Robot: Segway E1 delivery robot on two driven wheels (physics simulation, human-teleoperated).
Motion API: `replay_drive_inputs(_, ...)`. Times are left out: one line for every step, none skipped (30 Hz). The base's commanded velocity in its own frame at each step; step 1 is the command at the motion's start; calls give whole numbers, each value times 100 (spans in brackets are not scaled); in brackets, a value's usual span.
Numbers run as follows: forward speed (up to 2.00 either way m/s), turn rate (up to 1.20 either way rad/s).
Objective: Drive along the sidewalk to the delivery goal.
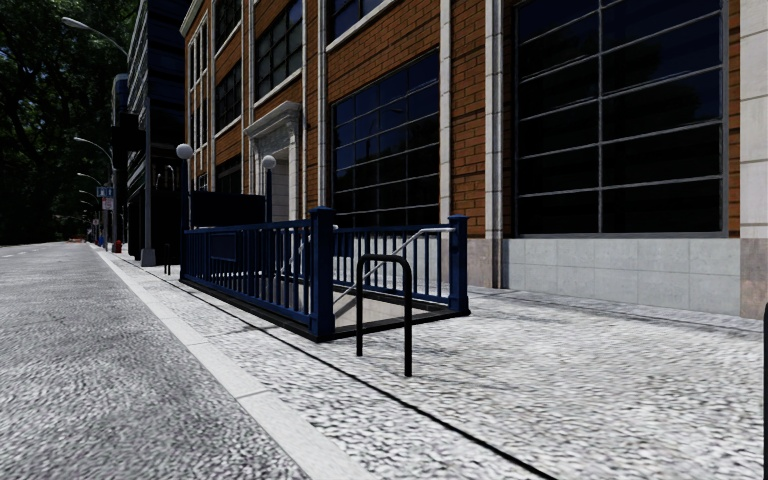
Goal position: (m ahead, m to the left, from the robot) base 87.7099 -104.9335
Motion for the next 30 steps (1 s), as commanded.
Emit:
replay_drive_inputs(0,0)
replay_drive_inputs(0,0)
replay_drive_inputs(0,0)
replay_drive_inputs(0,0)
replay_drive_inputs(0,0)
replay_drive_inputs(0,0)
replay_drive_inputs(0,0)
replay_drive_inputs(0,0)
replay_drive_inputs(0,0)
replay_drive_inputs(0,0)
replay_drive_inputs(0,0)
replay_drive_inputs(0,0)
replay_drive_inputs(0,0)
replay_drive_inputs(0,0)
replay_drive_inputs(0,0)
replay_drive_inputs(0,0)
replay_drive_inputs(0,0)
replay_drive_inputs(0,0)
replay_drive_inputs(0,0)
replay_drive_inputs(0,0)
replay_drive_inputs(0,0)
replay_drive_inputs(0,0)
replay_drive_inputs(0,0)
replay_drive_inputs(0,0)
replay_drive_inputs(0,0)
replay_drive_inputs(0,0)
replay_drive_inputs(0,0)
replay_drive_inputs(0,0)
replay_drive_inputs(0,0)
replay_drive_inputs(0,0)
